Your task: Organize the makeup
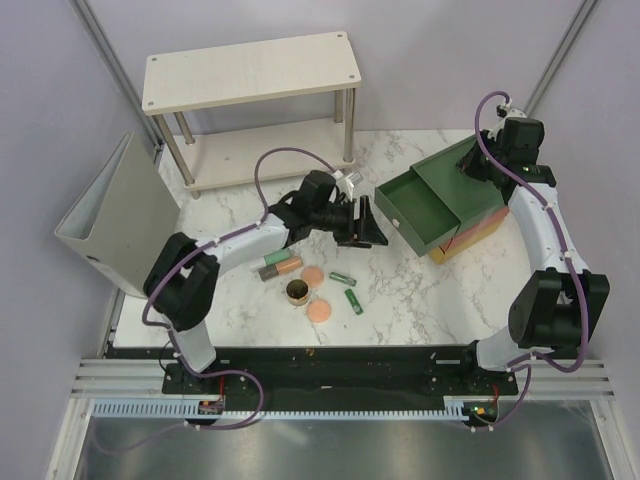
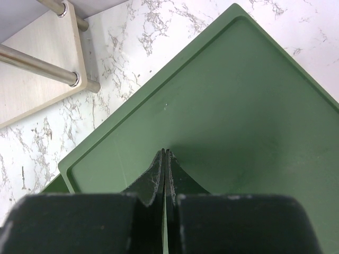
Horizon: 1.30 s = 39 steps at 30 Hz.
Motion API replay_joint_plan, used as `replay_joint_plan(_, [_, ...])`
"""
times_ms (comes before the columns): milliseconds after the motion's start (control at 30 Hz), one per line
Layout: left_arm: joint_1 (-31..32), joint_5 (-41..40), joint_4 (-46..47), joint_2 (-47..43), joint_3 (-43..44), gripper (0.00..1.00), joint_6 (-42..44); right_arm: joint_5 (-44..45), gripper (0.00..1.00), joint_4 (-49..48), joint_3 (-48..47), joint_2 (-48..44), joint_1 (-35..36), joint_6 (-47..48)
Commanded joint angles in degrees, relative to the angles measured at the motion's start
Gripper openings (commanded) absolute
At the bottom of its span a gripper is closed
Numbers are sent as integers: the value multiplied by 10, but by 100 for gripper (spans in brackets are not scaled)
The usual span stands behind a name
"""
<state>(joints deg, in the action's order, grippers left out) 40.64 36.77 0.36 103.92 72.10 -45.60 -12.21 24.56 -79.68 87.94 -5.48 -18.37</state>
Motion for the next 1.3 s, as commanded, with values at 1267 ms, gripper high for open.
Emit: replay_joint_plan(1267, [-159,-356,-409,-124,-62,85,592,-23,0,92,67,41,2,6])
